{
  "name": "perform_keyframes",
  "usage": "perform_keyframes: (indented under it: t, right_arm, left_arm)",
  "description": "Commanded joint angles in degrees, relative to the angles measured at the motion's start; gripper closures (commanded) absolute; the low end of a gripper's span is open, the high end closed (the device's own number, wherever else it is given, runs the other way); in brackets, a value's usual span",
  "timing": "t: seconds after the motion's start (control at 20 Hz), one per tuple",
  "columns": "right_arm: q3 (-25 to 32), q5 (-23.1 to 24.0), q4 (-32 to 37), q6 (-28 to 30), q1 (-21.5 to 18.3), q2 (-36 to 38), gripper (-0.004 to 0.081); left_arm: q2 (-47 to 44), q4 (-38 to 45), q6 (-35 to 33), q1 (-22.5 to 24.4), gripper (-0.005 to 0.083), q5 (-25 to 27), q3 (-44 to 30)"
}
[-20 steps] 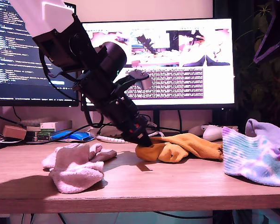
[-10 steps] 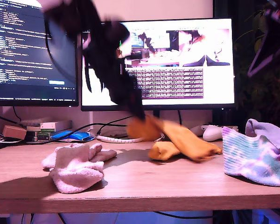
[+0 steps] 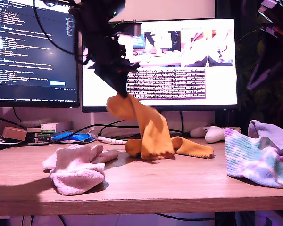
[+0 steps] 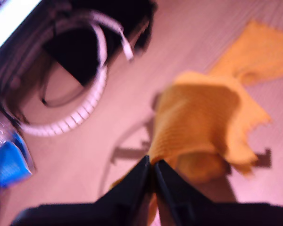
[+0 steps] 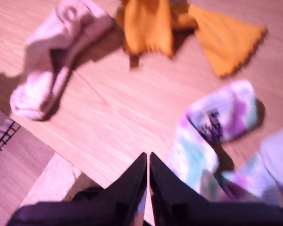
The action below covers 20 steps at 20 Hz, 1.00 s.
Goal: Pair up the socks based on colour and pattern, by placing them on top of one another
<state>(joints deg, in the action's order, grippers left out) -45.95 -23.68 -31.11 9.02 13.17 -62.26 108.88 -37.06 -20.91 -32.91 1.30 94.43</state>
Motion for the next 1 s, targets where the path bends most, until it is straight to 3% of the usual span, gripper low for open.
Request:
perform_keyframes:
  t: [0.0,0.55,0.75,0.95]
  right_arm:
    - [0.9,-0.4,0.9,0.0,0.7,-0.2,0.0782]
    - [0.9,-0.4,1.3,0.0,1.4,-0.2,0.0782]
    - [0.9,-0.4,1.3,-0.1,1.5,-0.2,0.0782]
    - [0.9,-0.4,1.6,-0.9,1.5,-0.2,0.0782]
  left_arm:
    - [-1.4,-2.4,0.4,-1.0,0.0797,-3.0,-0.3]
    - [-11.1,-18.2,-1.0,-9.6,0.0797,-15.8,-0.3]
    - [-7.9,-19.8,-1.8,-9.3,0.0797,-16.3,-0.3]
    - [-1.0,-15.9,-8.7,-7.1,0.0797,-17.4,-0.3]
